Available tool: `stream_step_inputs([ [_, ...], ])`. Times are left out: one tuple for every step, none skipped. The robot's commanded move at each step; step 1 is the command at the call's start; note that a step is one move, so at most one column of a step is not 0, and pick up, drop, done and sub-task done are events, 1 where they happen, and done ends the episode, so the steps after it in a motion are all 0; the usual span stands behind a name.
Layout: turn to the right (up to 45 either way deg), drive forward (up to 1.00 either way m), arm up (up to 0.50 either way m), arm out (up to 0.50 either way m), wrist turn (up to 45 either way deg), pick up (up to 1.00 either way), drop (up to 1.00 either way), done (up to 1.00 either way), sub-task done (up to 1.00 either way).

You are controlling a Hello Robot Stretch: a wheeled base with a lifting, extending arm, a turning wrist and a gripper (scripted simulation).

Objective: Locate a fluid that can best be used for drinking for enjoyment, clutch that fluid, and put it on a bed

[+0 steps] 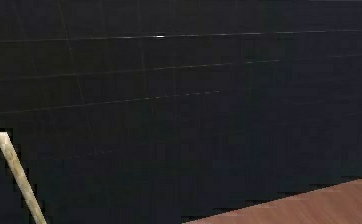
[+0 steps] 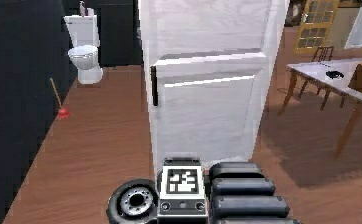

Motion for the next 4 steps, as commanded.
stream_step_inputs([
  [-45.0,0.00,0.00,0.00,0.0,0.00,0.00,0.00,0.00],
  [-30.0,0.00,0.00,0.00,0.0,0.00,0.00,0.00,0.00],
  [0.0,1.00,0.00,0.00,0.0,0.00,0.00,0.00,0.00],
  [-45.0,0.00,0.00,0.00,0.0,0.00,0.00,0.00,0.00],
])
